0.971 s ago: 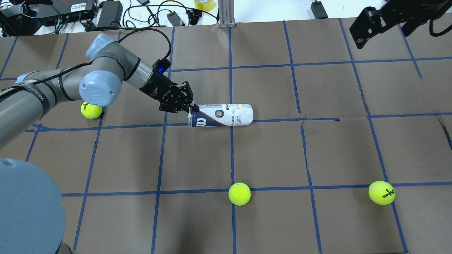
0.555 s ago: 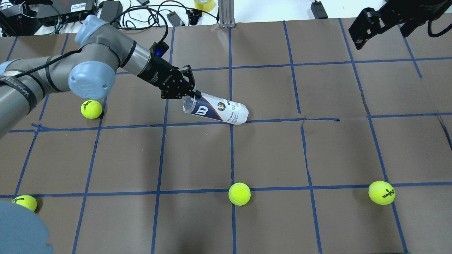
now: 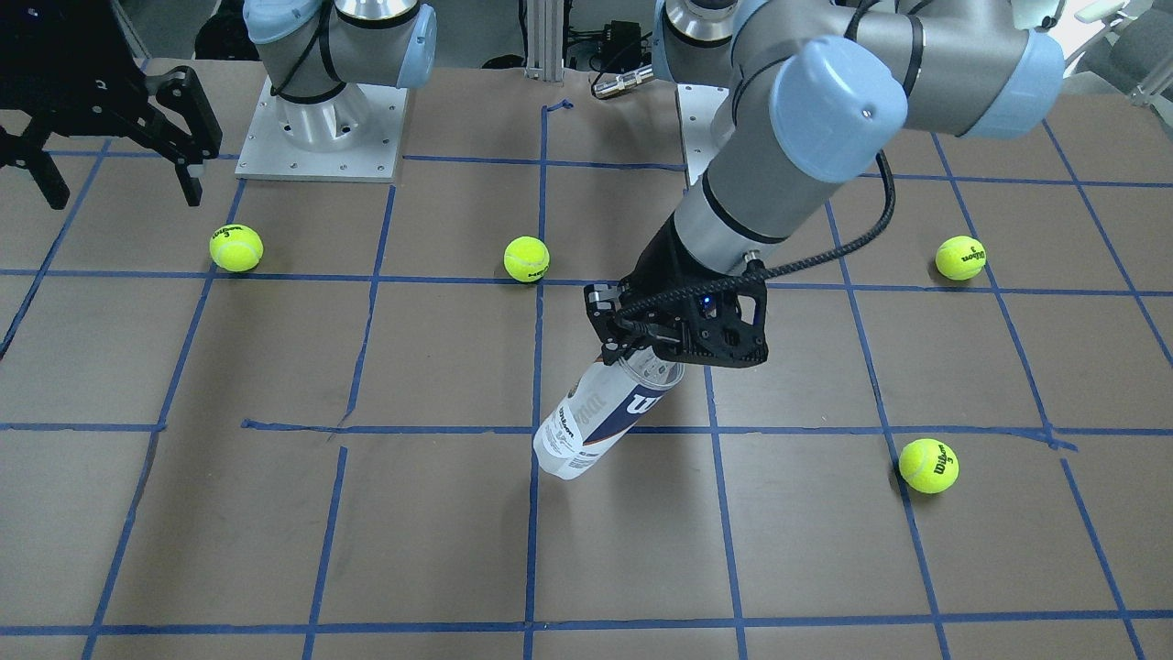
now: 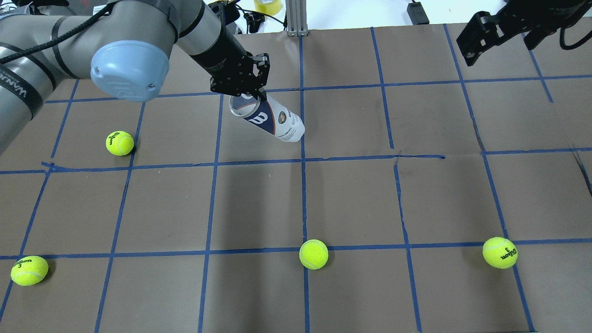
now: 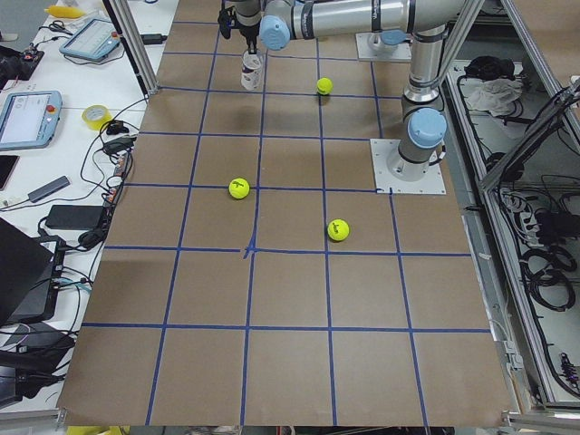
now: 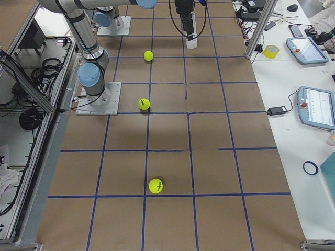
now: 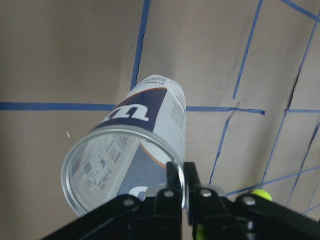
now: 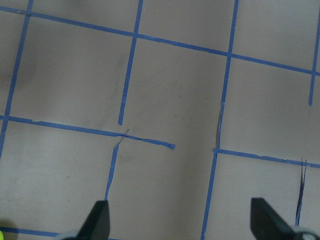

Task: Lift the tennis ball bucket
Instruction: 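Lift the can with the left gripper, tilting it upright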

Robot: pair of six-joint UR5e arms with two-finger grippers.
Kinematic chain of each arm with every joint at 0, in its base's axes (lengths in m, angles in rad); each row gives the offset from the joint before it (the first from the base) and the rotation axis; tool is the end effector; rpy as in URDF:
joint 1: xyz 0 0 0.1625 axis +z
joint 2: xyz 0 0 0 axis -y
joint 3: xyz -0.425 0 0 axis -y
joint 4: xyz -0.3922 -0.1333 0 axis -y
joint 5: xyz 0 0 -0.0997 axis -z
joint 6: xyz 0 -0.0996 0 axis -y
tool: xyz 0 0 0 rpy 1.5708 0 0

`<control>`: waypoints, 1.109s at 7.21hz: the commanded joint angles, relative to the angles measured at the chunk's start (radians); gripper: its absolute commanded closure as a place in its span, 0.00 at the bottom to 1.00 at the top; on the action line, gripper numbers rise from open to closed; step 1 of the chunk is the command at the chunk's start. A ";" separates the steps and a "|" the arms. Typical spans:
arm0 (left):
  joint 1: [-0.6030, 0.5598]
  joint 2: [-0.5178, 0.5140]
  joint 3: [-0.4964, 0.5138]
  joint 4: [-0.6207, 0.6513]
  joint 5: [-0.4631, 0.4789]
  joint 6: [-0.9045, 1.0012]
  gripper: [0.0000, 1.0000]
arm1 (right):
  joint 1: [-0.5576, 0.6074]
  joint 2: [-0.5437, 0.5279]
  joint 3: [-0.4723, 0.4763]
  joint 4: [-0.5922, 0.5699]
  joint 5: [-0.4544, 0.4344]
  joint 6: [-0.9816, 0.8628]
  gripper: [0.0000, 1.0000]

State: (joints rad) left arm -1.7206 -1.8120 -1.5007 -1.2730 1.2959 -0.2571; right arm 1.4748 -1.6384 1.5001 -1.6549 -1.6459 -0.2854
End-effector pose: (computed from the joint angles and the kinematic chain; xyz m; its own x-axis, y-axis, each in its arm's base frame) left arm -0.2479 -0.5684 0.4259 -0.9531 -0.0777 0.2925 -0.0975 0.9938 -0.0537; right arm 0.0793 -0.4888 0.5657 -0.9772 -0.1658 0.1323 -0.1893 0.9632 -0.1911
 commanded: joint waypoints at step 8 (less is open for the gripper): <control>-0.197 -0.309 0.366 -0.201 0.468 0.099 1.00 | -0.002 0.002 0.000 0.001 0.000 0.000 0.00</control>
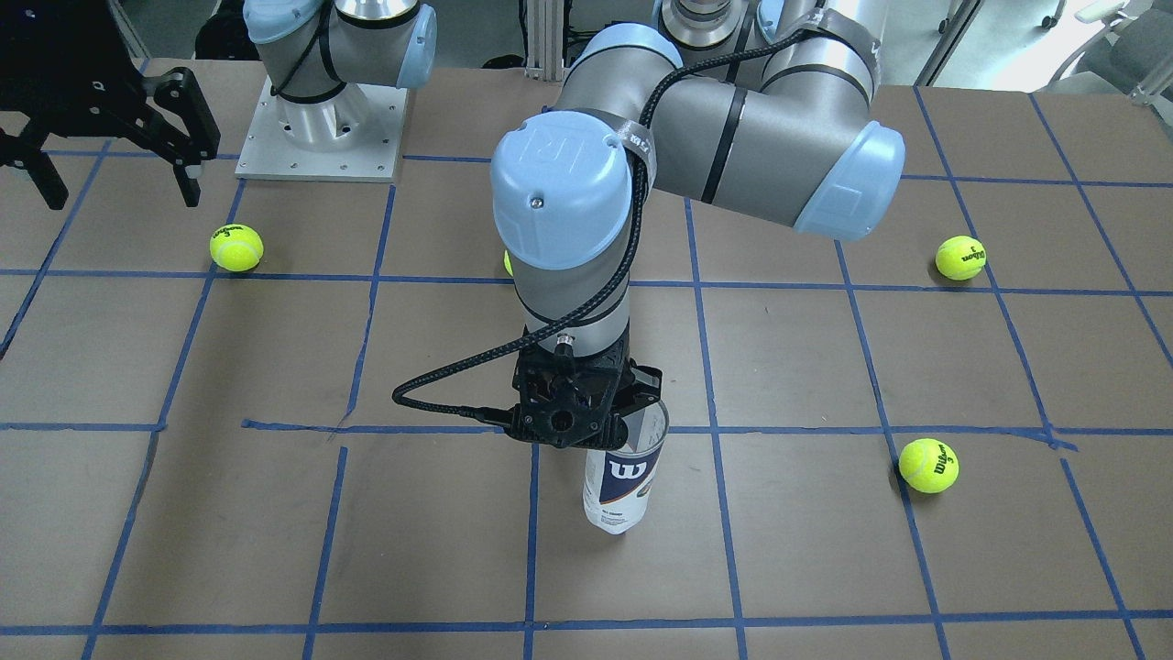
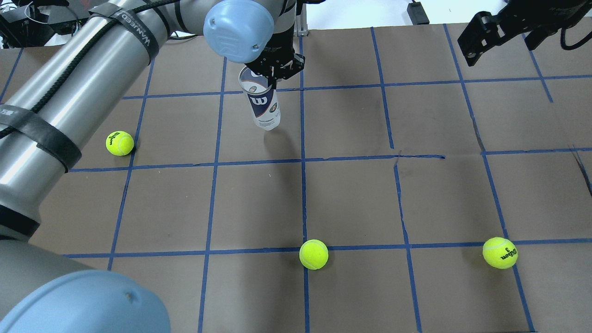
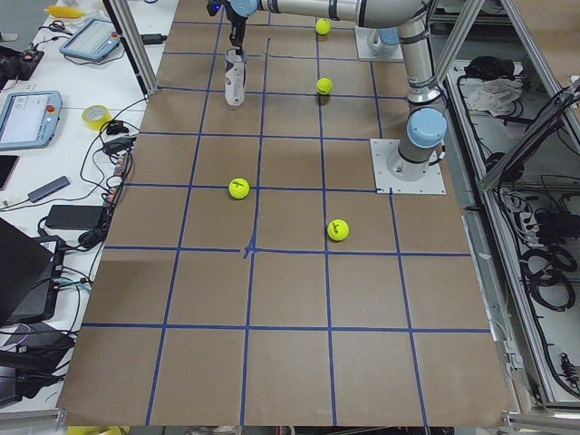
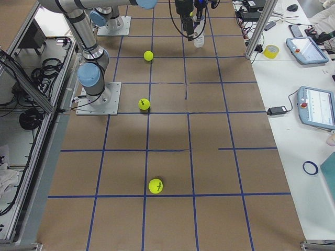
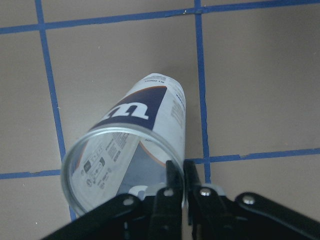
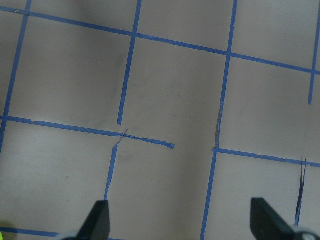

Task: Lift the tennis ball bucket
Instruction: 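Lift the can with the left gripper, tilting it upright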

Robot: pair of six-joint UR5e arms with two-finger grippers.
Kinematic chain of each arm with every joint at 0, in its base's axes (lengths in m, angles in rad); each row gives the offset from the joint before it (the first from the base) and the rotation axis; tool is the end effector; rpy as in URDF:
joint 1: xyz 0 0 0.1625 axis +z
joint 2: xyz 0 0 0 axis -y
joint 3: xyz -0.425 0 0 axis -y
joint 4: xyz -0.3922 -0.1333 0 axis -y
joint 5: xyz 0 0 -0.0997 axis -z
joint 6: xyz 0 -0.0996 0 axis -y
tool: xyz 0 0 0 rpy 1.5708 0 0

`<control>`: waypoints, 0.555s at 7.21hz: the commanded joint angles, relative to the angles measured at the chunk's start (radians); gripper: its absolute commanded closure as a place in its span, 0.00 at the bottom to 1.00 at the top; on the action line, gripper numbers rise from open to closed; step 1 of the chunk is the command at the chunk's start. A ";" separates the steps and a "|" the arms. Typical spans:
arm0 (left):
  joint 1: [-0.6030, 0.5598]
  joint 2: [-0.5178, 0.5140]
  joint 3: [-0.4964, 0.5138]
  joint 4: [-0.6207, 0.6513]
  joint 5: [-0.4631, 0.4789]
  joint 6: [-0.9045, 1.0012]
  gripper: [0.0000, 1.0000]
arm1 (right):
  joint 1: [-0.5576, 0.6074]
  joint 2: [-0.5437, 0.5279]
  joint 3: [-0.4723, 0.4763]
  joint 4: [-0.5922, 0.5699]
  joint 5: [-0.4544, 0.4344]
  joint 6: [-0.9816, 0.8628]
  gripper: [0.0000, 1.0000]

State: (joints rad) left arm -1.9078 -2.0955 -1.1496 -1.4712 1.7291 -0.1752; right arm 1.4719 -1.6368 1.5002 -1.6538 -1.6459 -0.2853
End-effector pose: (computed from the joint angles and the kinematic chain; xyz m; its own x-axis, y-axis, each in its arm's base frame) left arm -0.3432 -0.6239 0.3911 -0.9751 0.1576 -0.1559 0.1632 0.9863 -0.0236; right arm 0.0779 -0.4895 0.5648 -0.9778 -0.1633 0.1316 -0.1864 0.9642 -0.1884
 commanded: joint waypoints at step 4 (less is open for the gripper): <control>-0.010 -0.044 -0.022 0.060 0.043 0.080 0.83 | -0.002 0.002 0.000 0.000 -0.002 0.000 0.00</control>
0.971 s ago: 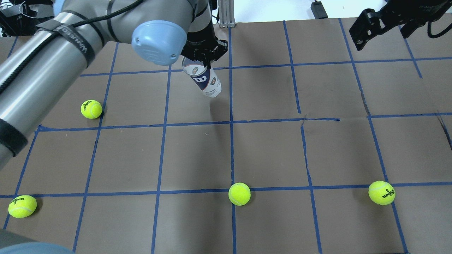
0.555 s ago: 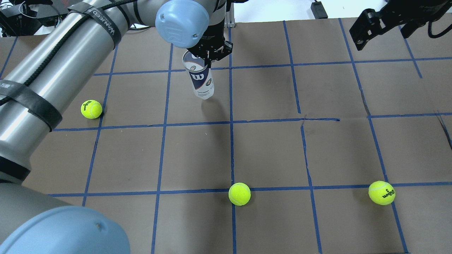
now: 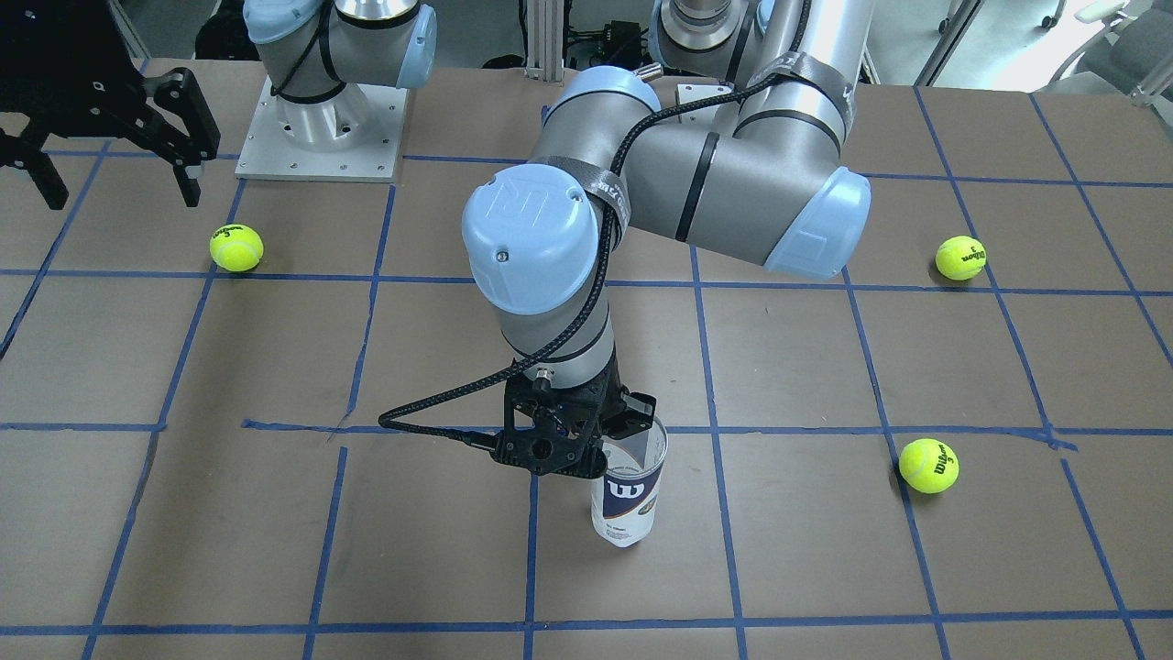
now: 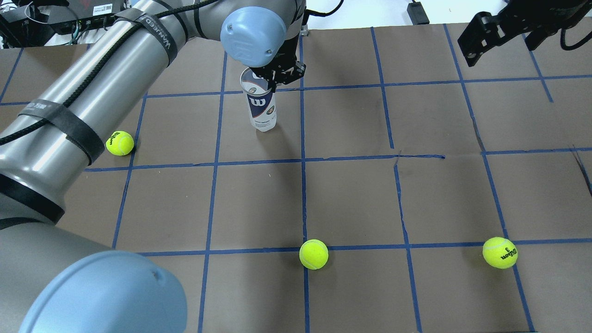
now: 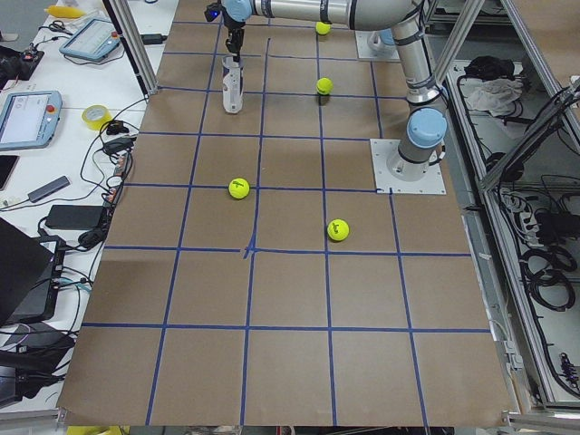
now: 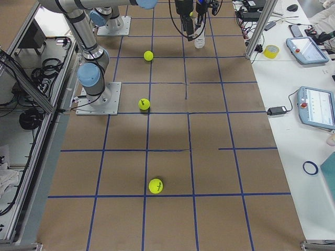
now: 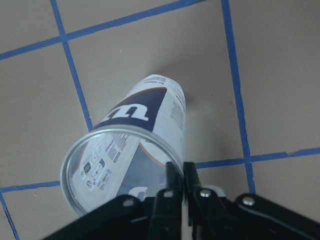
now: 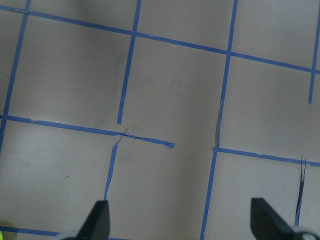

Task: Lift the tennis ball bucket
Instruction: 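Lower the upright can onto the table and open the left gripper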

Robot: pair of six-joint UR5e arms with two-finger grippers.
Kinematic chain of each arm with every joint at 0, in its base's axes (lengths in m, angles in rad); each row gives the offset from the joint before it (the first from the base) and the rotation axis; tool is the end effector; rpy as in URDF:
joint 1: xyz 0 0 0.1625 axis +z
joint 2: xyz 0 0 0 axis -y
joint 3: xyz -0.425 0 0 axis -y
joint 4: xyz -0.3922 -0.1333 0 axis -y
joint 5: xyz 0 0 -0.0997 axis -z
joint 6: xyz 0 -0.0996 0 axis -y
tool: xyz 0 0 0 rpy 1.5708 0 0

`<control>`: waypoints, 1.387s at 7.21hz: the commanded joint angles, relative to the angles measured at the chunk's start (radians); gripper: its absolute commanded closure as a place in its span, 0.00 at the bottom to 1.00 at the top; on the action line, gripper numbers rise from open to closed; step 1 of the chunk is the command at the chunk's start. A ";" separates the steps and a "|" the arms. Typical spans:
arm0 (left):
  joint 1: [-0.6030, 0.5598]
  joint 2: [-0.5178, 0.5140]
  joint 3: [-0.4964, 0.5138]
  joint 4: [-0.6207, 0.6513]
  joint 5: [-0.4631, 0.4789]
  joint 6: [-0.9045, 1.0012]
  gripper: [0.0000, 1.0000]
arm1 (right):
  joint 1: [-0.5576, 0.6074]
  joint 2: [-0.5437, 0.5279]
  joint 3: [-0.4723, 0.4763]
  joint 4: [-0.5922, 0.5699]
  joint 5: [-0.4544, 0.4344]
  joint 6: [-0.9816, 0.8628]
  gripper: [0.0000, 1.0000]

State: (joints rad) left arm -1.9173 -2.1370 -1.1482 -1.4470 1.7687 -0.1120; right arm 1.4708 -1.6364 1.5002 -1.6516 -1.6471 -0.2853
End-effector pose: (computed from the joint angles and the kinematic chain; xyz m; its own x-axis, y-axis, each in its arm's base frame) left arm -0.3494 -0.6328 0.3654 -0.9531 0.2294 -0.1976 0.2345 0.9721 -0.0023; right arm 0.0772 -0.4896 0.5643 -0.9779 -0.1623 0.1320 -0.1852 0.9650 -0.1857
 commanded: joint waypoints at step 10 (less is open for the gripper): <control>0.009 0.316 -0.188 0.146 -0.037 0.020 0.00 | -0.003 0.003 0.002 -0.004 -0.008 0.002 0.00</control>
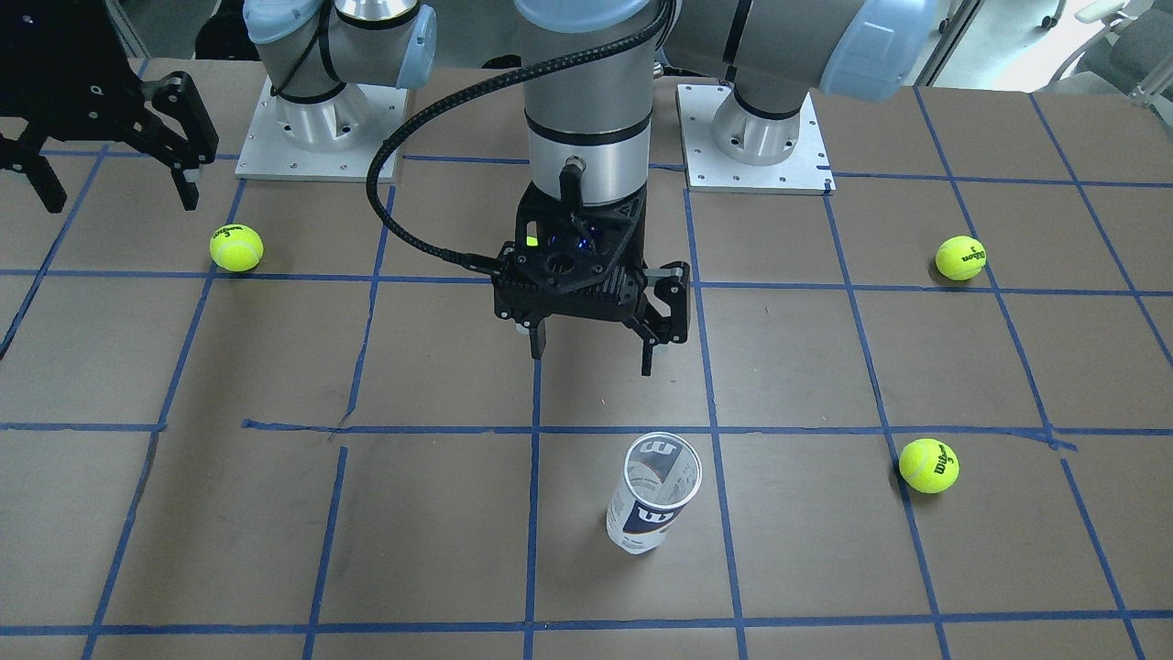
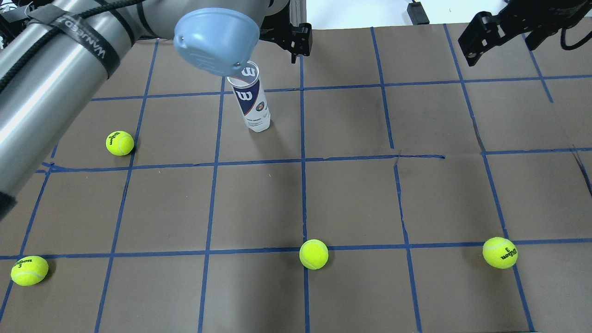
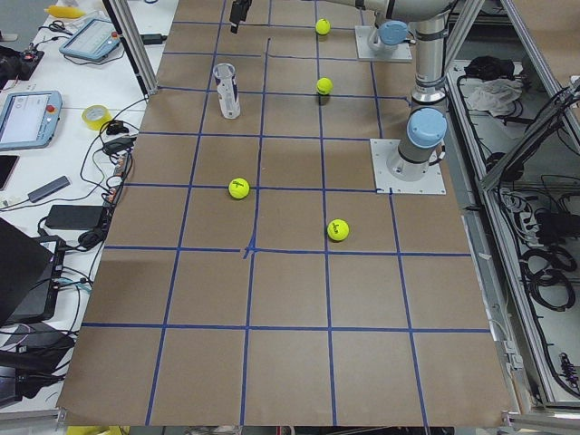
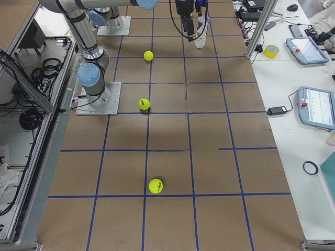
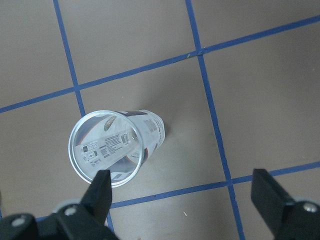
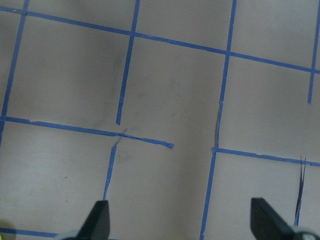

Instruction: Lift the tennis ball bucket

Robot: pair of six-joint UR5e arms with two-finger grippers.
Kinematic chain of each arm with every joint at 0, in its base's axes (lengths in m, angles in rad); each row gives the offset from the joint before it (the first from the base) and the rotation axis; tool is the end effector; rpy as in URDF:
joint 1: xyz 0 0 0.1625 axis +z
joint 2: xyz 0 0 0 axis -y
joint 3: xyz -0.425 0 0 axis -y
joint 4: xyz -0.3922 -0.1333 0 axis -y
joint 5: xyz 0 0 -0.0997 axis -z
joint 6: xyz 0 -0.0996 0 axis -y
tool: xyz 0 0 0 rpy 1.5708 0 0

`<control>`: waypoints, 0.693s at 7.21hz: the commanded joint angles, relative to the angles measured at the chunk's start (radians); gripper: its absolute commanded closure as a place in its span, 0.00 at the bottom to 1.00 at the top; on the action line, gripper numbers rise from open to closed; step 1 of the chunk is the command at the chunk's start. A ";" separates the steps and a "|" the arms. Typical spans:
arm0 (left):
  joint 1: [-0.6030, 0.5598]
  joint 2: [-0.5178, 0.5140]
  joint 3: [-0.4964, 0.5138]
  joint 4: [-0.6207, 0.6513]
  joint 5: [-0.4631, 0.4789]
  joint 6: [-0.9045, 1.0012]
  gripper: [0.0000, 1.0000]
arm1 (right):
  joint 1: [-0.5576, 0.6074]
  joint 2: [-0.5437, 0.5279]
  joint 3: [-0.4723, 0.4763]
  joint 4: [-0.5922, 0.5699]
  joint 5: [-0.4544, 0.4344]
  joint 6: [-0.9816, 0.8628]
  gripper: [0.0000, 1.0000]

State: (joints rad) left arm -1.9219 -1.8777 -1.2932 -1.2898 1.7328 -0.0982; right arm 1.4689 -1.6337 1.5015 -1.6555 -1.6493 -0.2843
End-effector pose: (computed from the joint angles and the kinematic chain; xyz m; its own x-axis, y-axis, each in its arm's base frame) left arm -0.3307 -0.5620 0.4858 -0.9686 0.2111 -0.1310 0.2393 0.9346 -0.2632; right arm 0.0759 -0.4911 0.5628 -0.9782 -0.1590 0.1339 -0.1823 0.9657 -0.1851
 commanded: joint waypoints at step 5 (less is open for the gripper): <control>0.164 0.216 -0.122 -0.160 -0.047 0.086 0.00 | -0.001 -0.002 -0.001 -0.001 -0.010 0.001 0.00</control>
State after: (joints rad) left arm -1.7884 -1.6989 -1.3818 -1.4307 1.6991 -0.0570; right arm 1.4684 -1.6346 1.5011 -1.6579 -1.6564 -0.2838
